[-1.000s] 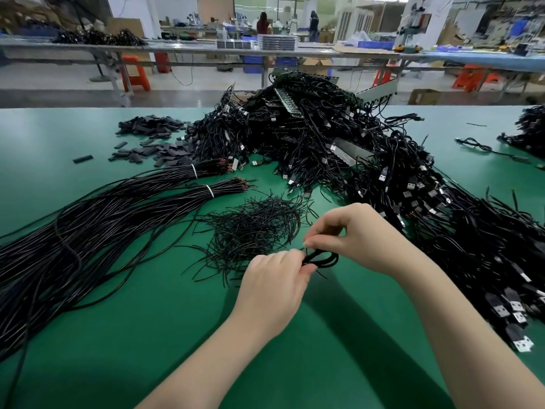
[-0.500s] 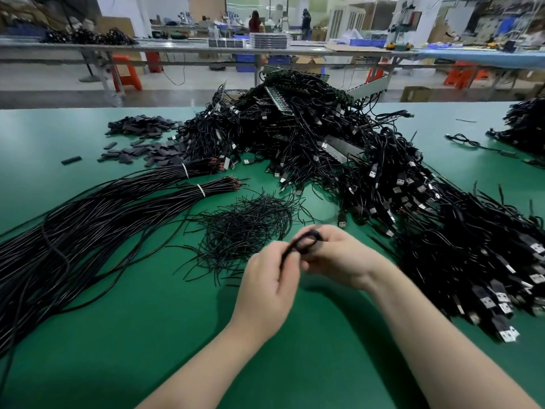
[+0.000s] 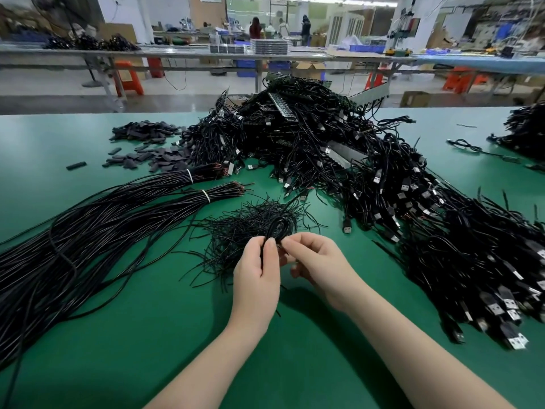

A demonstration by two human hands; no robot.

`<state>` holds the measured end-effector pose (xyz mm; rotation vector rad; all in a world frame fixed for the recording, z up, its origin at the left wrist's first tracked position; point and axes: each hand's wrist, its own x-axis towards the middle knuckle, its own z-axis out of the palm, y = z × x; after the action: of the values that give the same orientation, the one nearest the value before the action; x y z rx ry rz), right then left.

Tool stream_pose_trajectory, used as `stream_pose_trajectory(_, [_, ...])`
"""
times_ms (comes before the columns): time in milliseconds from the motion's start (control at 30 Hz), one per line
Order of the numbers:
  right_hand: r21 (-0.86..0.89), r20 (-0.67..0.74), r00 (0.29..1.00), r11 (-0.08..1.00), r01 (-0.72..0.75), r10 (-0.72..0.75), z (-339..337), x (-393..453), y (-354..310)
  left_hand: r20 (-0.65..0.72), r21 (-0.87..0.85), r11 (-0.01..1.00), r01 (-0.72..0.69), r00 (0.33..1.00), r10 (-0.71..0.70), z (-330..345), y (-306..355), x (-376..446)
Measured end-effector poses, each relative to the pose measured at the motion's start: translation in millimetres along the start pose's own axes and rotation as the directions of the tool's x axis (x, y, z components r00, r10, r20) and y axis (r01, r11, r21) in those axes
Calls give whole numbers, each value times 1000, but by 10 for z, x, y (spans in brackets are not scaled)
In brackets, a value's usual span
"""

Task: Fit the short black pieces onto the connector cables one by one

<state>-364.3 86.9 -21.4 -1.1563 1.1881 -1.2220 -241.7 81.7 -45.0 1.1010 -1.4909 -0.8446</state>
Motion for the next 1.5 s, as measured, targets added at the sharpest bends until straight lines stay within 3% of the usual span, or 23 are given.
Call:
stream_pose_trajectory(233, [-74,-25,997,994,75,-78,-28,10,-8,62,-73,996,46,997,-42,-5,24,11])
stream_pose_trajectory(367, [104,67,997,994,-37,30,-70,40,-16,87,-163,974,157,986,-144,25,55,3])
stream_pose_trajectory(500, [193,129,990,978,-77,53,-83,35,-56,113,-189,969,159,984,-140,27,62,17])
stream_pose_trajectory(667, [-38,-27,997,996,77,-78,-94,45,-61,79,74,992,97,992,-103,-1,70,40])
stream_pose_trajectory(767, [-165,-72,991,981,104,-117,-87,26,-124,11,141,990,16,1000,-18,-57,69,45])
stream_pose_trajectory(867, [-331,-109,976,933,142,-187,-50,18,-242,23,40,999,6,1000,-7,-87,163,83])
stream_pose_trajectory(1000, [-496,-53,954,837,233,-297,107,39,-463,66,-202,976,79,996,-67,-190,297,198])
stream_pose_trajectory(1067, [-458,-42,956,856,241,-292,185,38,-572,54,-207,975,75,996,-65,-289,371,279])
stream_pose_trajectory(1133, [-371,-48,967,903,216,-251,243,36,-647,8,-100,995,27,1000,-27,-390,428,345])
stream_pose_trajectory(1267, [-99,-54,996,993,60,-66,351,18,-678,22,95,993,-68,998,66,-539,493,428])
stream_pose_trajectory(1400, [132,-11,992,984,-121,124,415,-13,-661,57,169,973,-155,987,148,-660,587,448])
stream_pose_trajectory(1500, [256,32,985,951,-174,171,392,-29,-694,77,232,949,-213,977,200,-704,606,452])
